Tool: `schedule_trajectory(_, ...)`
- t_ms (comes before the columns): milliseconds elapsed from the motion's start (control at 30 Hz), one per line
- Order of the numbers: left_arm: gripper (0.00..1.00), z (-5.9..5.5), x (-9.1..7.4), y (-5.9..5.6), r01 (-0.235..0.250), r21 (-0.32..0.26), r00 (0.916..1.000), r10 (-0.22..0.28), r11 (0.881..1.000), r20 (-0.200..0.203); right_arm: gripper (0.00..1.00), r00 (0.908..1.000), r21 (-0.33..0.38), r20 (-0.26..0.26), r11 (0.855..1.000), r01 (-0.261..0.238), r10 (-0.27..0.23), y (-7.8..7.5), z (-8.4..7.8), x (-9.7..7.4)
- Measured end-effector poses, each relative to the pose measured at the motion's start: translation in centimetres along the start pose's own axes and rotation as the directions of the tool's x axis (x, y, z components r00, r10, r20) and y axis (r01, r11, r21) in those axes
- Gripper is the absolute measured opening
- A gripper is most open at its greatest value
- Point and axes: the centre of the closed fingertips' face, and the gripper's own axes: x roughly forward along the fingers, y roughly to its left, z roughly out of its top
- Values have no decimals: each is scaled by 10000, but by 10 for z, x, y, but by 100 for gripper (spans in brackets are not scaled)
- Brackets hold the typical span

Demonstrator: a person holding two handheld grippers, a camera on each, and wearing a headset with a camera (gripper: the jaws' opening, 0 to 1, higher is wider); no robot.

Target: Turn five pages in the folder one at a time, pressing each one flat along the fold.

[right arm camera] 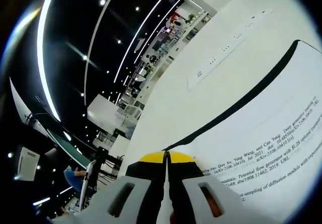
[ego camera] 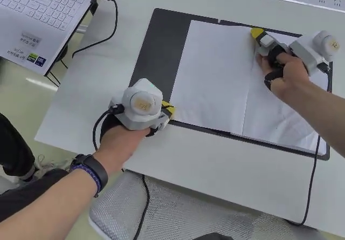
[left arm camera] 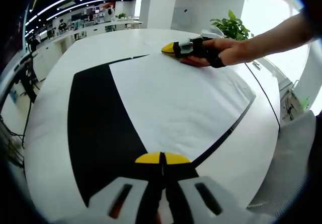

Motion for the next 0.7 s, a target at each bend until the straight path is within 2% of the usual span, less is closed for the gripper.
schedule_trajectory(133,0,0,0,0,44,102,10000,-44,9999,-81,0,9999,302,125,9995,-70,66,-2,4,2)
schedule_trajectory(200,0,0,0,0,49,386,10000,-47,9992,-71,0,10000,-68,12,9999,-96,96,-2,2,1)
schedule_trajectory(267,0,0,0,-1,28,382,10000,-25,9993,-67,0,9998,-234,-118,9996,-170,168,-2,-1,0)
schedule_trajectory(467,0,0,-1,-1,-42,310,10000,43,9995,-48,0,9934,-887,-980,9938,-678,590,7,-21,-18)
schedule_trajectory(567,0,0,-1,0,-65,275,10000,65,9996,-3,0,9904,-1024,-1189,9913,-830,707,21,-33,-34)
schedule_trajectory(667,0,0,-1,0,-75,245,10000,75,9997,-14,0,9875,-1094,-1361,9895,-941,789,22,-39,-41)
schedule_trajectory(700,0,-1,-1,0,-85,275,10000,86,9996,-32,0,9866,-1119,-1430,9891,-955,790,18,-38,-40)
